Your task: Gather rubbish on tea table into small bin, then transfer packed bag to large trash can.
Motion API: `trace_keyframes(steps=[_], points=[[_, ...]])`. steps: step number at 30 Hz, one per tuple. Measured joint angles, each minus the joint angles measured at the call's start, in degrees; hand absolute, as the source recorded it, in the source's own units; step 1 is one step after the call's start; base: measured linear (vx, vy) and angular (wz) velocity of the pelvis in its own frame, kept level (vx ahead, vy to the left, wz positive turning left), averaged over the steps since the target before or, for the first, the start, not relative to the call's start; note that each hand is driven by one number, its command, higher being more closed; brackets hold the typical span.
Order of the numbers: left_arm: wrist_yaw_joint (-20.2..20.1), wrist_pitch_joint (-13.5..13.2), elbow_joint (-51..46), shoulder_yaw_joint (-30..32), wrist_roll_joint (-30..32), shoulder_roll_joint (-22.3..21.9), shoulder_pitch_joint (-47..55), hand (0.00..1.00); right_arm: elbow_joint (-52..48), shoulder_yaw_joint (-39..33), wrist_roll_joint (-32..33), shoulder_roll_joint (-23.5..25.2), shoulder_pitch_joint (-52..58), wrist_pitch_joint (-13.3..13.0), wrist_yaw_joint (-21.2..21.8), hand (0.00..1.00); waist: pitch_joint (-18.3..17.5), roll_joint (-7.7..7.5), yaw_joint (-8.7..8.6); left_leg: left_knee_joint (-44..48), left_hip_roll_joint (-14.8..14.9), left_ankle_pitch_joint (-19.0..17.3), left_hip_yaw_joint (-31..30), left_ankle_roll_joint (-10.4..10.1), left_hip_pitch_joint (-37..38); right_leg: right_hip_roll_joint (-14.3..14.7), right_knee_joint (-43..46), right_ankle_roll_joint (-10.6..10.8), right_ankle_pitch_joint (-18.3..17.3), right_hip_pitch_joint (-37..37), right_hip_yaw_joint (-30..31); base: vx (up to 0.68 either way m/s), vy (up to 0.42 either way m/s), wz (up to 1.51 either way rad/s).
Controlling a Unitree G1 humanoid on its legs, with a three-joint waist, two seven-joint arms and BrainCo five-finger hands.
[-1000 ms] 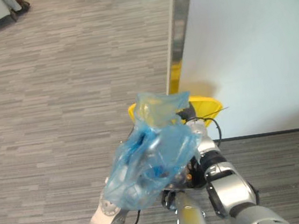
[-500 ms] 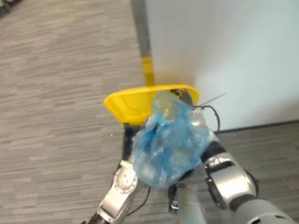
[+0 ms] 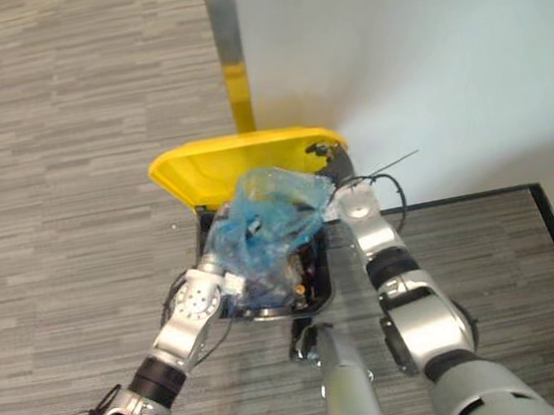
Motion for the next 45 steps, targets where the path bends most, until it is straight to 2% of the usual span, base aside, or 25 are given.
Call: trace_keyframes(steps=[8, 11, 14, 16, 17, 23, 28, 31, 39, 45], points=[[-0.17, 0.06, 5.34, 1.89, 2.10, 2.46, -0.07, 1.00, -1.88, 1.19, -2.12, 0.01, 0.25, 0.01, 0.38, 0.00, 0.27, -0.45, -0.06, -0.12, 0.03, 0.04, -0.10, -0.01, 0.08, 0.03, 1.04, 0.01, 0.00, -0.48, 1.22, 0.00, 0.002, 0.01], [-0.55, 0.79, 11.22, 1.73, 2.35, 3.85, -3.30, 1.00, -5.25, 2.27, -2.14, 0.22, 0.14, -0.02, 0.57, 0.00, 1.56, -1.95, -0.10, -0.01, 0.07, 0.19, 0.02, -0.28, -0.20, 0.28, 1.15, 0.01, 0.01, -1.00, 1.70, 0.00, 0.000, 0.00], [-0.64, 1.73, 15.30, 1.71, 3.70, 4.30, -5.98, 1.00, -7.53, 2.83, -2.17, 0.22, 0.03, -0.19, 0.69, 0.00, 2.55, -2.71, -0.24, 0.37, 0.22, 0.20, -0.07, -0.31, -1.15, 0.48, 0.86, 0.09, 0.05, -1.71, 1.80, 0.00, -0.009, -0.01], [-0.62, 2.15, 16.98, 1.69, 4.61, 4.46, -6.68, 1.00, -8.42, 3.71, -2.17, 0.20, 0.01, -0.43, 0.68, 0.00, 2.98, -2.70, -0.44, 0.42, 0.42, 0.20, -0.01, -0.31, -1.36, 0.80, 0.66, 0.09, 0.05, -1.98, 1.81, 0.00, -0.009, -0.02], [-0.62, 2.28, 18.57, 1.64, 5.63, 4.32, -7.29, 0.00, -8.82, 4.28, -2.18, 0.14, -0.04, -0.54, 0.70, 0.00, 2.98, -2.70, -0.90, 0.61, 0.47, 0.20, -0.06, -0.32, -1.90, 0.80, 0.70, 0.09, 0.05, -2.36, 1.77, 0.00, 0.000, 0.00], [0.17, 3.31, 24.04, 2.03, 11.17, 4.07, -11.84, 0.00, -11.95, 4.41, -2.19, -0.82, -0.62, -1.04, 0.69, 0.00, 4.81, -3.78, -1.17, 1.43, 0.32, 0.17, -0.79, -0.35, -3.99, 0.67, 0.56, -0.08, 0.17, -3.95, 1.85, 0.00, 0.000, 0.01], [-0.19, 8.77, 28.90, 2.07, 22.70, 2.67, -13.09, 0.00, -13.25, 4.49, -2.31, -1.14, -2.30, -1.15, 0.78, 0.00, 6.20, -3.98, -2.23, 2.02, 0.31, 0.15, -1.81, -0.39, -5.14, 0.12, 1.11, -0.28, 0.29, -4.74, 1.29, 0.03, 0.013, 0.06], [-0.54, 9.86, 29.07, 2.45, 27.07, 1.54, -13.08, 0.00, -14.12, 4.49, -3.75, -1.18, -1.99, -1.14, 1.06, 0.00, 6.22, -3.98, -2.35, 2.28, 0.13, 0.15, -2.60, -0.39, -6.07, -0.34, 1.12, -0.18, 0.23, -4.72, 1.23, 0.00, 0.035, 0.12], [0.00, 11.01, 27.26, 4.84, 29.01, 1.43, -12.97, 0.00, -17.76, 4.42, -4.75, -1.15, 0.76, -1.33, 2.10, 0.00, 6.22, -3.99, -2.31, 2.88, 0.09, 0.17, -4.65, -0.41, -7.29, -1.29, 2.50, 0.82, -0.43, -5.49, 1.00, 0.01, 0.019, 0.12], [1.34, 10.62, 18.22, 7.15, 25.97, 0.72, -8.26, 0.00, -17.84, 4.31, -8.32, -0.52, 5.93, -1.31, 2.44, 0.00, 6.04, -3.94, -1.97, 1.94, 0.01, 0.22, -4.72, -0.47, -4.75, -1.77, 3.10, 1.73, -1.17, -2.77, 0.80, 0.01, 0.029, 0.05]])
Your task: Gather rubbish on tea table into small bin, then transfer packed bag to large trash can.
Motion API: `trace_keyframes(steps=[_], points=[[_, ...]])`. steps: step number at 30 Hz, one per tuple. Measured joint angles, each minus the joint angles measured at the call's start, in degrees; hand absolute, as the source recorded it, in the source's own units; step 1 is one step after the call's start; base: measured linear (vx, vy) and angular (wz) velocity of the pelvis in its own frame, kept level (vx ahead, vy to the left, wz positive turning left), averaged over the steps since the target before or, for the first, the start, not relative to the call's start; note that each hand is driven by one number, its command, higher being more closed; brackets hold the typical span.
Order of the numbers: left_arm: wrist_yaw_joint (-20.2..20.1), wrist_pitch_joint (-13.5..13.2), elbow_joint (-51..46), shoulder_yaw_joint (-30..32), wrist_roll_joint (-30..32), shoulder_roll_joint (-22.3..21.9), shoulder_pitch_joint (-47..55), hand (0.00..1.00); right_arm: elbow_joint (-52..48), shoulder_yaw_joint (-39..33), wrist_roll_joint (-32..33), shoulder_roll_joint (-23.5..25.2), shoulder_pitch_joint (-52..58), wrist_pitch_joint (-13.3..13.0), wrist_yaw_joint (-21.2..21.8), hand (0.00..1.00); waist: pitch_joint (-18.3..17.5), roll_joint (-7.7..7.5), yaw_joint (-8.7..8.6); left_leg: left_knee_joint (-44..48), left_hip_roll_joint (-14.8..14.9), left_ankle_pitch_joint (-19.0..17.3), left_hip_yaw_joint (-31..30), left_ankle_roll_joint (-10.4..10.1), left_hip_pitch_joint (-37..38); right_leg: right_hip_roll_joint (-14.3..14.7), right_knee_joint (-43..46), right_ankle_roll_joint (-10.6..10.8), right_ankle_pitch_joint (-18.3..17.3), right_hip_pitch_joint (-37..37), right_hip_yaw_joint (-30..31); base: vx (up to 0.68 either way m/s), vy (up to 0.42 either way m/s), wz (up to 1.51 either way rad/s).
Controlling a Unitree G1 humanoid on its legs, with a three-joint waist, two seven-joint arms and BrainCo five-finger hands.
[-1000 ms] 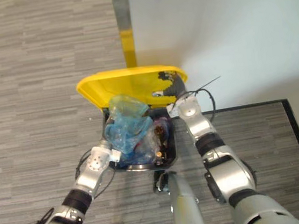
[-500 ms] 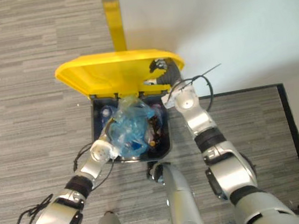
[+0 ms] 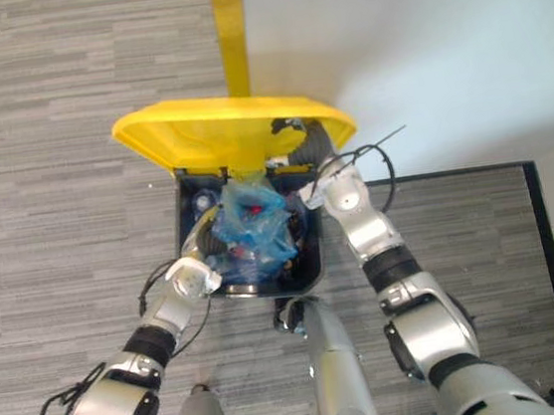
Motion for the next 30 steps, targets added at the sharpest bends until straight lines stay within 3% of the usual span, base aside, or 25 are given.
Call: trace_keyframes(steps=[5, 7, 10, 14, 17, 20, 21, 22, 23, 24, 25, 26, 27, 28, 30], points=[[1.21, -1.98, -7.93, 2.90, -6.25, -1.80, 11.18, 0.00, -0.04, -0.50, -2.46, 2.61, 8.60, 0.12, 0.32, 0.00, -2.85, 0.17, 1.43, -0.68, -0.25, 0.32, -0.47, -0.01, 1.91, -0.78, 0.10, 0.31, -0.35, 2.31, -0.43, 0.01, 0.037, 0.11], [1.06, -2.58, -11.16, 4.42, -10.70, -1.85, 17.61, 0.00, -0.04, -0.50, -3.62, 4.34, 13.65, 0.28, 0.84, 0.00, -4.28, 0.17, 2.15, -2.57, -0.56, 2.16, -1.19, 0.05, 4.33, -1.60, 0.09, 0.45, -0.43, 4.80, -0.52, 0.04, 0.019, 0.34], [0.78, -4.78, -14.25, 7.56, -16.23, -1.70, 26.16, 0.00, -0.01, -0.68, -5.64, 5.70, 20.09, 0.77, 1.95, 0.00, -7.61, 0.18, 2.87, -5.42, -0.84, 3.65, -1.50, 0.27, 7.07, -2.76, -0.18, 2.03, -1.44, 7.59, -0.61, 0.02, 0.011, 0.37], [-1.23, -5.79, -14.00, 11.81, -19.16, -0.95, 34.10, 0.00, 0.01, -0.73, -7.62, 6.65, 26.73, 0.83, 3.15, 0.00, -9.51, 0.04, 3.85, -5.98, -1.12, 4.00, -1.57, 0.56, 10.70, -3.08, -1.69, 2.54, -1.83, 12.60, -1.08, -0.01, 0.025, 0.20], [-2.90, -5.94, -10.08, 13.94, -19.67, 0.33, 38.90, 0.00, 0.67, -1.12, -9.87, 8.09, 30.29, 0.84, 4.16, 0.00, -10.45, -0.97, 4.75, -6.18, -2.35, 4.39, -1.26, 1.32, 13.51, -3.75, -3.46, 2.48, -0.80, 16.16, -0.86, -0.07, 0.042, 0.02], [-4.01, -5.82, -2.35, 15.86, -19.46, 0.48, 41.07, 0.00, 1.50, -0.99, -11.41, 10.52, 32.20, 0.83, 4.77, 0.00, -11.06, -2.38, 5.73, -6.89, -4.46, 5.21, 0.89, 2.74, 15.55, -3.45, -7.90, 2.91, 3.50, 18.01, 0.95, -0.18, 0.085, -0.42], [-4.32, -5.53, 0.33, 16.31, -19.46, 0.22, 42.27, 0.00, 1.59, -0.45, -12.10, 11.23, 33.79, 0.80, 4.96, 0.00, -11.21, -2.91, 5.67, -6.34, -5.56, 5.50, 2.05, 3.42, 16.10, -2.80, -11.62, 3.68, 7.07, 19.49, 2.41, -0.21, 0.095, -0.51], [-4.44, -5.54, 0.82, 16.34, -19.46, -0.01, 42.75, 0.00, 1.51, -0.34, -12.37, 11.34, 34.63, 0.75, 5.01, 0.00, -11.33, -3.14, 5.66, -5.65, -6.10, 5.39, 2.30, 3.73, 15.84, -2.79, -12.86, 4.05, 8.37, 19.91, 2.76, -0.37, 0.188, -0.59], [-5.08, -5.56, 1.38, 16.83, -19.47, -0.80, 43.61, 0.00, 1.28, -0.34, -13.02, 11.71, 37.02, 0.74, 5.01, 0.00, -11.10, -3.99, 5.60, -4.09, -7.41, 5.09, 3.44, 4.79, 15.65, -2.76, -15.78, 5.45, 11.74, 20.87, 4.02, -0.37, 0.187, -0.70], [-5.17, -5.55, 2.22, 18.65, -19.91, -1.34, 43.80, 0.00, 0.33, -0.36, -13.86, 12.03, 39.55, 0.74, 5.02, 0.00, -11.29, -4.10, 5.53, -3.23, -7.61, 5.48, 5.52, 6.98, 14.50, -1.42, -21.13, 9.43, 18.51, 21.28, 5.93, -0.46, 0.205, -0.74], [-5.20, -5.56, 2.74, 19.25, -20.02, -1.50, 43.94, 0.00, -0.10, -0.25, -14.04, 12.35, 41.07, 0.69, 5.09, 0.00, -11.56, -3.96, 5.44, -3.30, -7.48, 5.65, 6.54, 7.52, 13.48, -1.17, -21.52, 10.78, 20.30, 20.54, 6.62, -0.40, 0.159, -0.62], [-5.19, -5.48, 4.45, 19.94, -20.88, -0.99, 43.49, 0.00, -1.23, -0.31, -14.09, 12.76, 44.41, 0.69, 5.15, 0.00, -11.75, -4.46, 4.64, -3.56, -7.71, 6.74, 6.91, 8.07, 12.23, -1.52, -16.03, 8.83, 16.53, 19.11, 7.42, -0.34, 0.117, -0.26], [-5.16, -4.96, 5.81, 20.35, -22.02, -0.70, 42.90, 0.00, -1.71, -0.56, -14.08, 12.68, 48.61, 0.70, 5.16, 0.00, -11.88, -4.70, 3.89, -5.18, -7.70, 8.81, 6.95, 8.43, 11.61, -1.60, -7.56, 8.20, 10.52, 19.29, 7.81, -0.30, 0.111, -0.13], [-5.17, -4.73, 6.10, 20.36, -22.33, -0.58, 42.74, 0.00, -1.69, -0.63, -14.09, 12.67, 49.94, 0.72, 5.15, 0.00, -12.01, -4.86, 3.82, -6.08, -7.76, 9.68, 7.14, 8.48, 11.42, -1.55, -4.98, 8.15, 8.74, 19.67, 8.27, -0.23, 0.054, -0.02], [-5.10, -4.44, 6.88, 19.83, -22.82, 0.09, 42.14, 0.00, -1.27, -0.70, -14.14, 12.97, 53.74, 0.70, 5.10, 0.00, -12.94, -5.55, 2.87, -8.15, -8.21, 12.71, 7.04, 8.17, 8.62, -1.58, 0.21, 9.43, 1.21, 21.51, 10.28, -0.20, -0.004, -0.03]])
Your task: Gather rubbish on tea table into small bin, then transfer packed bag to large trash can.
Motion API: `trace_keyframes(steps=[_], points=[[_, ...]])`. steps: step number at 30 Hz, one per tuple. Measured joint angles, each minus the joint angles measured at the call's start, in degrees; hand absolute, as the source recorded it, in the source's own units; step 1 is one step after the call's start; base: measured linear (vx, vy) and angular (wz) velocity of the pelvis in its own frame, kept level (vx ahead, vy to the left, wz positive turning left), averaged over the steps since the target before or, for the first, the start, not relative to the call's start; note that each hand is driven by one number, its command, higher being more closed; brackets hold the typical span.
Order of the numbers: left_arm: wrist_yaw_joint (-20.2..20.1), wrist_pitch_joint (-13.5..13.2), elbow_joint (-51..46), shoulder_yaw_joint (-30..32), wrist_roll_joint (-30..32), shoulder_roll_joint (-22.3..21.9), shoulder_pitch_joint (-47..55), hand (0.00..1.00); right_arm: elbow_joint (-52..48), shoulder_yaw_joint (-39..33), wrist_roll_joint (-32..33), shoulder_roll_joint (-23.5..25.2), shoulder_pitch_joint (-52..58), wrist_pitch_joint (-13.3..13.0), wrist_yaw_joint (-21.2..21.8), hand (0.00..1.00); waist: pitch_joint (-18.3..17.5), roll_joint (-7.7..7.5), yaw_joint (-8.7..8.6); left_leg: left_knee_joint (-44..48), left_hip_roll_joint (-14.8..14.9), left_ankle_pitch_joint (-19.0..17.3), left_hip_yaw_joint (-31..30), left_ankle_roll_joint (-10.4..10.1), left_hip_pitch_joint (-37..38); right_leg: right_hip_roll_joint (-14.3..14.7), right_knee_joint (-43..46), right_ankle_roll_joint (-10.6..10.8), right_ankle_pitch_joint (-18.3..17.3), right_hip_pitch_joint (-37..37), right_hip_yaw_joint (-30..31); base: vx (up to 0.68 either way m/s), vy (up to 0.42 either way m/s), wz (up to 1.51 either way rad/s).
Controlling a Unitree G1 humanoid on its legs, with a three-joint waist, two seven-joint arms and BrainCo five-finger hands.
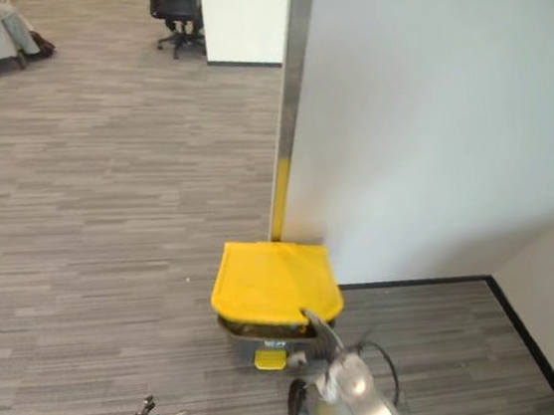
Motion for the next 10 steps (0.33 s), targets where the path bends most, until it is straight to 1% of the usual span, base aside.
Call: trace_keyframes(steps=[1, 2, 3, 4, 5, 6, 7, 8, 9, 10], points=[[0.15, 0.07, 0.33, -0.89, 0.03, 0.55, -0.87, 0.00, 2.12, -0.84, -0.14, 0.55, 1.69, -0.56, -0.35, 0.00, -1.01, -1.52, -1.07, 0.02, -1.26, 1.44, -0.18, -0.25, -2.59, 0.01, -3.53, 1.54, -2.13, 0.59, 1.57, -0.20, -0.035, -0.06], [0.15, 0.24, 1.92, -2.16, 0.06, 0.79, -2.39, 0.00, 5.00, -2.54, -1.13, 0.95, 1.83, -0.53, -1.11, 0.00, -1.06, -1.35, -1.19, -1.06, -2.03, 2.31, -0.40, 0.87, -3.42, 0.75, -6.92, 1.70, -1.69, 0.87, 1.14, -0.20, -0.038, -0.22], [0.15, 0.34, 3.04, -3.46, 0.16, 0.43, -3.40, 0.00, 6.96, -4.67, -1.04, 1.40, 1.49, -0.60, -1.61, 0.00, -1.62, -0.71, -0.85, -2.70, -2.29, 3.13, -0.37, 2.26, -3.65, 1.83, -11.62, 1.74, -1.06, 1.79, 1.90, -0.14, -0.022, -0.43], [0.19, 0.36, 3.96, -4.64, 0.25, -1.04, -3.45, 0.00, 9.64, -7.00, -2.25, 1.31, 0.36, -0.67, -2.75, 0.00, -2.84, 1.25, -0.54, -4.64, -0.34, 3.95, 0.05, 2.14, -4.28, 3.97, -16.77, 1.52, -1.14, 3.28, 3.73, -0.16, -0.104, -0.48], [0.63, 0.33, 4.65, -5.52, 0.79, -1.86, -4.51, 0.00, 14.80, -9.51, -2.26, 1.84, -2.00, -0.66, -4.27, 0.00, -3.20, -0.65, -1.32, -6.08, -2.39, 5.76, 1.63, -0.02, -3.68, 1.69, -10.68, -1.71, -6.00, 3.68, 5.59, -0.17, -0.136, -0.42], [1.13, 0.36, 6.16, -6.25, 1.24, -2.66, -6.01, 0.00, 19.80, -11.73, -1.98, 1.89, -4.07, -0.61, -4.89, 0.00, -3.63, -0.73, -1.22, -7.72, -2.93, 6.29, 1.76, -0.01, -2.79, 2.51, -14.57, -1.19, -7.54, 5.27, 7.69, -0.17, -0.114, -0.24], [1.39, 0.30, 6.82, -6.93, 1.23, -3.85, -6.39, 0.00, 23.07, -13.39, -1.97, 1.83, -5.51, -0.32, -5.77, 0.00, -4.61, 0.80, -0.98, -8.39, -1.74, 6.58, 1.48, 0.37, -2.98, 3.96, -19.57, -1.47, -4.83, 6.95, 7.40, -0.09, -0.027, -0.23], [1.48, 0.21, 6.93, -7.12, 1.22, -4.44, -6.38, 0.00, 24.27, -13.58, -1.68, 1.53, -5.98, -0.21, -6.16, 0.00, -4.84, 1.13, -0.98, -8.81, -1.42, 6.84, 1.20, 0.68, -2.99, 4.57, -21.43, -1.74, -3.63, 7.43, 7.42, -0.05, 0.035, -0.30], [1.52, 0.10, 7.54, -7.08, 1.21, -5.58, -6.40, 0.00, 26.27, -14.53, -0.73, 0.83, -6.93, 0.15, -6.44, 0.00, -5.39, 2.33, -0.73, -9.29, -1.13, 7.09, 1.10, 1.00, -3.13, 5.26, -24.55, -1.87, -1.53, 8.24, 7.71, -0.04, 0.053, -0.26], [1.56, 0.16, 8.10, -7.16, 1.15, -6.07, -6.46, 0.00, 26.92, -15.59, 0.68, 0.79, -7.33, 0.30, -6.64, 0.00, -5.47, 2.79, -0.84, -9.60, -1.07, 7.35, 1.03, 1.12, -3.37, 5.42, -26.11, -1.88, -0.59, 8.68, 7.64, -0.04, 0.053, -0.18]])
